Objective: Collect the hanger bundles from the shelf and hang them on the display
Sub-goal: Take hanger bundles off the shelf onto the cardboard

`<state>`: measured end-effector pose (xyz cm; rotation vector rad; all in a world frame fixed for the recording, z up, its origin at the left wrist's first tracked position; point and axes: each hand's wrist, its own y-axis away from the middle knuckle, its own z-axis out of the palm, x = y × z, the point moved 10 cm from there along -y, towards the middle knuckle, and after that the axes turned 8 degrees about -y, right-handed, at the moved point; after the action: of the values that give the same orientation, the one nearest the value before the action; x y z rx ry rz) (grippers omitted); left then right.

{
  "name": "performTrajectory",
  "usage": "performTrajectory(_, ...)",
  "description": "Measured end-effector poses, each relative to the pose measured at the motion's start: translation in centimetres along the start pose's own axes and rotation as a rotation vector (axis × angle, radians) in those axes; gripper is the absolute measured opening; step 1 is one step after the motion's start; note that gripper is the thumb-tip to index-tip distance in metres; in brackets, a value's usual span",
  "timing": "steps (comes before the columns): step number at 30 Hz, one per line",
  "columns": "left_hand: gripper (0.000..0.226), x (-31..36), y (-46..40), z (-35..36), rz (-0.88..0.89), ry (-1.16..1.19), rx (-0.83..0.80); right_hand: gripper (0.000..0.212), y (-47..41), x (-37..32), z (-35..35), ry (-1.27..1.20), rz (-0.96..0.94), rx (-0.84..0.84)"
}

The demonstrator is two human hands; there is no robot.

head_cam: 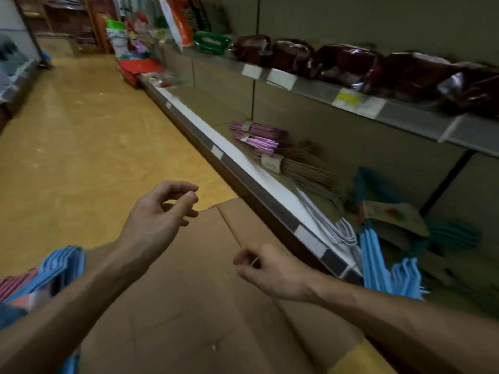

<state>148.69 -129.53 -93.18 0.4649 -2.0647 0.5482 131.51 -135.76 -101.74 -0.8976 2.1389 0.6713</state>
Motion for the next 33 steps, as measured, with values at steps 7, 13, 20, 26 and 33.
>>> performTrajectory(7, 0.013, 1.4, -0.3, 6.7, -0.014, 0.095, -0.108, 0.005, 4.7, 7.8, -13.7, 0.092, 0.113, 0.447)
performTrajectory(13, 0.015, 1.8, 0.9, 13.9, -0.049, 0.157, -0.268, 0.009, 11.5, 14.3, -21.0, 0.144, 0.327, 0.705)
performTrajectory(20, 0.013, 3.6, 4.2, 24.5, -0.139, 0.194, -0.513, 0.037, 17.6, 23.5, -24.1, -0.095, 0.728, 0.896)
performTrajectory(26, 0.040, 4.8, 8.6, 31.9, -0.330, 0.282, -0.745, 0.032, 16.3, 27.3, -22.5, -0.880, 0.683, 0.933)
performTrajectory(33, 0.072, 4.6, 9.7, 35.4, -0.373, 0.288, -0.787, 0.037, 13.2, 28.0, -20.4, -1.140, 0.674, 0.859)
